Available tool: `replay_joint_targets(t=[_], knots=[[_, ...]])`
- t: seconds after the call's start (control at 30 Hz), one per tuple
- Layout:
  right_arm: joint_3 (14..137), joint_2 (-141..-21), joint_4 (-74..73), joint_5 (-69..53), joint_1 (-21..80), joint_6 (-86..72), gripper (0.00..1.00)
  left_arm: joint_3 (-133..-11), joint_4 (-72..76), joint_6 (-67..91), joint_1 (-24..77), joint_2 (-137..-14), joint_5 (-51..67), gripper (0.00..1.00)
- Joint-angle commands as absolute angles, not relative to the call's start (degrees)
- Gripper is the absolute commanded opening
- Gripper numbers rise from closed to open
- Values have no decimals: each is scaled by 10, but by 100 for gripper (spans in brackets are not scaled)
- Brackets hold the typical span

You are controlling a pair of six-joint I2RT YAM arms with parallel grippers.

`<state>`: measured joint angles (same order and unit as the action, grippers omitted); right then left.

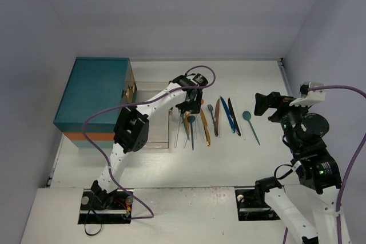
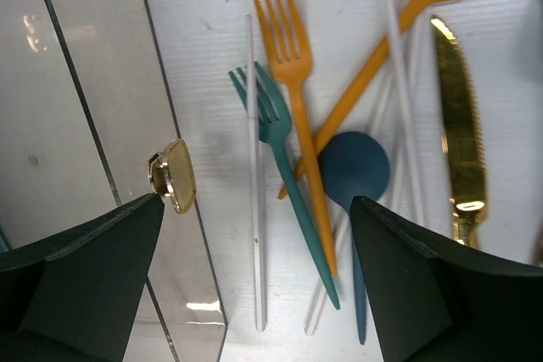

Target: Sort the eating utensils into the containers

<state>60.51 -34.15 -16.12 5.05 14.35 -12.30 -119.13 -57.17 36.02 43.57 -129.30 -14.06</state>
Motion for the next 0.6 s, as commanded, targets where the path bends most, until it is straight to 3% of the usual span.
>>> replay_joint_targets(t=[0.0,0.2,0.4,0.57], knots=[[602,-350,-131,29,147,-130,100,-1256,-572,351,459,-1203,-115,94],[601,-377,-143,51,147,-136,100,-1250,-570,401,473,-1161,-33,97],[604,-419,-175,81,148,-134,100,-1209,-568,440,495,-1148,-43,96],[614,-460,-210,111,148,-149,100,-1238,-569,488,530,-1192,-68,79]])
